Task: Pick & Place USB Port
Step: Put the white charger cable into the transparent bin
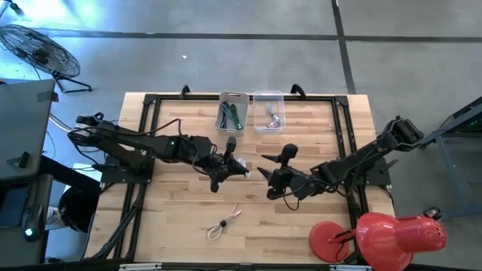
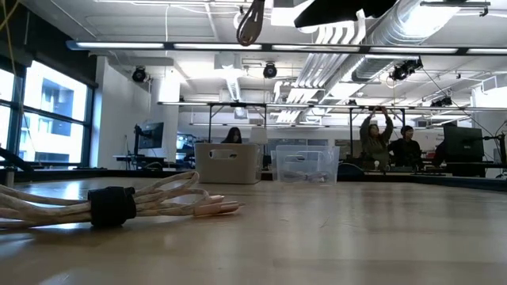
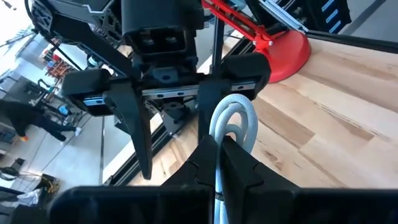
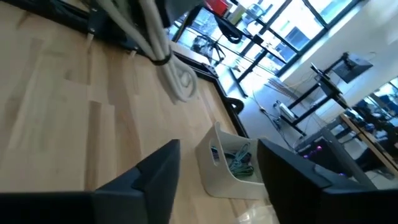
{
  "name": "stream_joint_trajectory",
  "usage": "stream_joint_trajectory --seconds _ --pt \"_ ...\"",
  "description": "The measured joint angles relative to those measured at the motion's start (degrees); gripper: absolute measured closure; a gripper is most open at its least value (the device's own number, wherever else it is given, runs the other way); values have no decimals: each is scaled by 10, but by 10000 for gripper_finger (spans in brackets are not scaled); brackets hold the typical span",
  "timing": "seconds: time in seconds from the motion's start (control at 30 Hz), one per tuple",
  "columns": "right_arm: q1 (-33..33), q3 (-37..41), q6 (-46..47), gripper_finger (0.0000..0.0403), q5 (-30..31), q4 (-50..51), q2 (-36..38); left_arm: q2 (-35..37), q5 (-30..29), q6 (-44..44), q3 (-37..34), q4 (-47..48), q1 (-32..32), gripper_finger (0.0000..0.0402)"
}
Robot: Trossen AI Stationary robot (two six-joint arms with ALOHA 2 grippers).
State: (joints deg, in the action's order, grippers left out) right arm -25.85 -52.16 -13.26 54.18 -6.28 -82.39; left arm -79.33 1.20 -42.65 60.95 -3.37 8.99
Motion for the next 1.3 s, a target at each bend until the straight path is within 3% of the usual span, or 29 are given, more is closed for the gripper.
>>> stream_joint_trajectory --seconds 0.2,0.47,1.3 --pt "0 0 2 177 -56 -2 0 0 18 7 0 -15 0 401" --pt "0 0 -14 183 -95 -15 0 0 102 4 0 -70 0 401" --pt "32 0 -37 191 -236 -120 0 0 98 -4 -1 -68 0 401"
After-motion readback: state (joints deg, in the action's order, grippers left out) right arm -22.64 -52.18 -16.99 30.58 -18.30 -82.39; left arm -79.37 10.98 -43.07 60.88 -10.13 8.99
